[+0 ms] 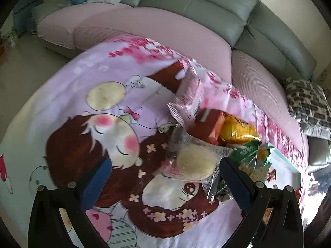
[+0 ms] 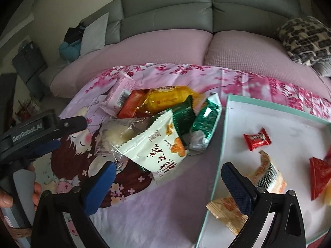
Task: Organize snacks
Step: 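Grasp the clear-wrapped round cake with the left tool while the right grasps the white printed bag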
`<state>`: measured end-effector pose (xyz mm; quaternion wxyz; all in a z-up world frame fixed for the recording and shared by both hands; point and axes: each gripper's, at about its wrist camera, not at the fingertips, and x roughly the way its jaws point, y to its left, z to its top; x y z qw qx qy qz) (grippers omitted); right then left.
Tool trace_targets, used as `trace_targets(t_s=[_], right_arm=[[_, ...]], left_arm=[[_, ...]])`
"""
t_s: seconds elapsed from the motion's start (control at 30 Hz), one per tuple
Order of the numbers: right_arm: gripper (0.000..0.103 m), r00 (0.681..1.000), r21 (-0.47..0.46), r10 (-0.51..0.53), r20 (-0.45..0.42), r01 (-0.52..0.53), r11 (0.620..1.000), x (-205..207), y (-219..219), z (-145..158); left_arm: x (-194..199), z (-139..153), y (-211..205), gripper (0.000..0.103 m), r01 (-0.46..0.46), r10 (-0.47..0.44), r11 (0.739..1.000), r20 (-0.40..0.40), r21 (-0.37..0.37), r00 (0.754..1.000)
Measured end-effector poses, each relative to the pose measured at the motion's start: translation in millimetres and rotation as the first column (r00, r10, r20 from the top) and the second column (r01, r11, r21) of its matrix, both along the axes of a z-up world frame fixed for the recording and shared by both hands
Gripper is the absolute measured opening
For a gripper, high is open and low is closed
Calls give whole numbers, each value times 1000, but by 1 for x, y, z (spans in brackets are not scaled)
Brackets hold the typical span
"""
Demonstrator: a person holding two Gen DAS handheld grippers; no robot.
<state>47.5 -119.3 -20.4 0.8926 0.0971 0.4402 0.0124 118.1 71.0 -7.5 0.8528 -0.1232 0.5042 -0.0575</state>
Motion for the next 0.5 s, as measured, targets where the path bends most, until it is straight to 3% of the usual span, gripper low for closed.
trace_targets(t_s=[0.3, 0.5], right_arm=[[84, 997, 20, 82, -5, -82, 996, 17, 11, -14], [82, 996, 22, 89, -16, -88, 996, 25, 10, -22]], left_arm=[[19, -14, -30, 103, 109, -112, 993, -51, -51, 992], [26, -27, -45, 103, 147, -150, 988, -67, -48, 986]])
